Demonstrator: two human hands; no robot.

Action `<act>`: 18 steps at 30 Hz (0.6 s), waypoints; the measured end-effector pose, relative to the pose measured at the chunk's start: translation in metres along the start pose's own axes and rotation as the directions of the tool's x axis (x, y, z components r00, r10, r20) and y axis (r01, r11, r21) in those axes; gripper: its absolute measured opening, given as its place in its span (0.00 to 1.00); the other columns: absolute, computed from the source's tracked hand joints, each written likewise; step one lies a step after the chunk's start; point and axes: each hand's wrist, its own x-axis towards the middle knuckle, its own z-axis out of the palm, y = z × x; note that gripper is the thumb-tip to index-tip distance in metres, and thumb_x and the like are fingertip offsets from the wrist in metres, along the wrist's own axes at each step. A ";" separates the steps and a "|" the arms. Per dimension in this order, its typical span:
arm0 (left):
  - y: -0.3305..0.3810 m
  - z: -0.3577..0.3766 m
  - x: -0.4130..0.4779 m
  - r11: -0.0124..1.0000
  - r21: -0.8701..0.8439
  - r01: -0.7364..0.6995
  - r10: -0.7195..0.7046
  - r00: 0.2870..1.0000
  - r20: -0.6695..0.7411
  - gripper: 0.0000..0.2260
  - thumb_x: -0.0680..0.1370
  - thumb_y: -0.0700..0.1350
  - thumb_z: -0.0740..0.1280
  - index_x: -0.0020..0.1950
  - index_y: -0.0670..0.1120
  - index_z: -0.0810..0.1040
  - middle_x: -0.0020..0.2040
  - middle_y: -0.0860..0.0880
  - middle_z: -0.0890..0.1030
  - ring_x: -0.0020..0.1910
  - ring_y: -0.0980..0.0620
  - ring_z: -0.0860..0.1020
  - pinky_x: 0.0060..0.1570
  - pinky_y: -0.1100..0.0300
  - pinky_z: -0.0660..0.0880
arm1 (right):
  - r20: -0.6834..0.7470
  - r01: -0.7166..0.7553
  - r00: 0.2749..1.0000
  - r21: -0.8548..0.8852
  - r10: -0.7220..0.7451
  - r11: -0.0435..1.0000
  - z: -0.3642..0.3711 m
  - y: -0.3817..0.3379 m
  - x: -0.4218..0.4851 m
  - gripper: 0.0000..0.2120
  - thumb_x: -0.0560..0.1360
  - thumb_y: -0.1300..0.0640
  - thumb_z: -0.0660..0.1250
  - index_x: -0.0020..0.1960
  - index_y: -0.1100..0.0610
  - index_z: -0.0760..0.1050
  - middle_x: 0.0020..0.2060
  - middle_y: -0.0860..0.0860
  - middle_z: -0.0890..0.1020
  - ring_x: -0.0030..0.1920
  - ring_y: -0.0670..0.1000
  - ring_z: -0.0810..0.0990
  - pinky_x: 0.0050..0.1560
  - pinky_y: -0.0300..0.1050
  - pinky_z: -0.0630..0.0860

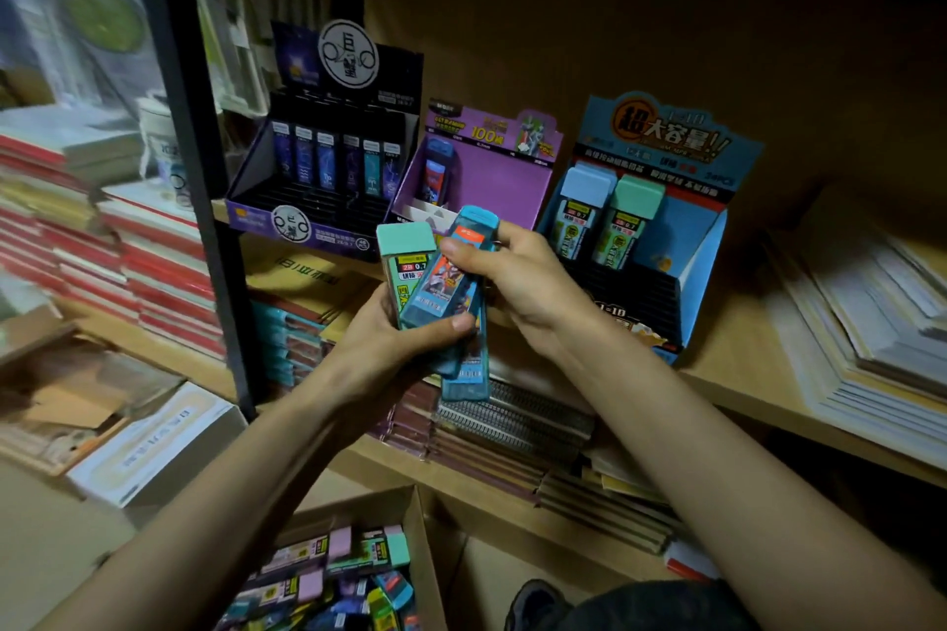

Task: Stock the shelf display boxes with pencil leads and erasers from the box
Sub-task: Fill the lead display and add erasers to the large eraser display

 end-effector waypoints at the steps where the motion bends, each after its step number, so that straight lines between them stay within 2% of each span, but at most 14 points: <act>1: 0.003 -0.001 -0.001 1.000 0.015 -0.004 0.004 1.000 -0.015 0.23 0.64 0.34 0.71 0.59 0.43 0.74 0.47 0.45 0.84 0.45 0.49 0.83 0.42 0.57 0.81 | -0.006 0.000 1.000 0.001 0.000 1.000 0.002 0.000 0.000 0.11 0.73 0.63 0.69 0.55 0.61 0.76 0.44 0.54 0.82 0.42 0.51 0.82 0.48 0.47 0.79; 4: 0.011 -0.004 -0.003 0.998 0.055 -0.020 0.022 0.999 -0.046 0.24 0.63 0.32 0.71 0.58 0.43 0.73 0.45 0.46 0.85 0.43 0.50 0.84 0.40 0.58 0.81 | -0.009 0.012 1.000 0.014 -0.011 1.000 0.008 0.000 0.003 0.07 0.73 0.60 0.70 0.51 0.57 0.76 0.42 0.51 0.83 0.40 0.47 0.83 0.44 0.45 0.81; 7: 0.017 -0.007 -0.004 0.997 0.074 -0.038 0.041 0.998 -0.043 0.23 0.62 0.32 0.70 0.55 0.43 0.73 0.42 0.47 0.84 0.40 0.51 0.83 0.39 0.58 0.81 | -0.073 0.068 0.995 0.049 -0.064 0.997 0.005 -0.008 0.009 0.06 0.74 0.59 0.69 0.50 0.55 0.76 0.43 0.50 0.81 0.43 0.47 0.80 0.46 0.44 0.77; 9: 0.021 -0.010 -0.005 0.996 0.089 -0.028 0.033 0.998 -0.052 0.25 0.61 0.33 0.71 0.57 0.43 0.72 0.42 0.46 0.83 0.39 0.51 0.83 0.39 0.58 0.82 | -0.159 0.092 0.984 0.073 -0.080 0.993 -0.005 -0.019 0.016 0.04 0.74 0.58 0.68 0.49 0.53 0.76 0.44 0.49 0.80 0.43 0.47 0.78 0.41 0.39 0.73; 12: 0.028 -0.018 -0.005 0.995 0.095 -0.029 0.036 0.997 -0.075 0.27 0.61 0.34 0.71 0.58 0.42 0.71 0.41 0.47 0.83 0.39 0.52 0.83 0.36 0.61 0.80 | -0.304 0.163 0.945 0.132 -0.117 0.978 -0.023 -0.036 0.029 0.05 0.74 0.58 0.69 0.50 0.52 0.75 0.43 0.49 0.81 0.38 0.43 0.80 0.30 0.36 0.74; 15: 0.037 -0.030 -0.001 0.993 0.107 -0.047 0.058 0.993 -0.103 0.24 0.61 0.34 0.70 0.55 0.44 0.72 0.38 0.50 0.84 0.38 0.53 0.83 0.34 0.63 0.79 | -0.436 0.273 0.872 0.061 -0.220 0.960 -0.031 -0.044 0.051 0.05 0.75 0.59 0.68 0.50 0.55 0.74 0.44 0.50 0.80 0.40 0.44 0.82 0.33 0.36 0.77; 18: 0.045 -0.047 0.001 0.991 0.116 -0.067 0.082 0.988 -0.130 0.22 0.62 0.35 0.71 0.54 0.47 0.72 0.39 0.51 0.85 0.40 0.53 0.84 0.34 0.63 0.79 | -0.435 0.304 0.862 0.031 -0.261 0.952 -0.025 -0.045 0.079 0.08 0.77 0.62 0.65 0.56 0.59 0.72 0.45 0.50 0.77 0.46 0.47 0.79 0.38 0.38 0.81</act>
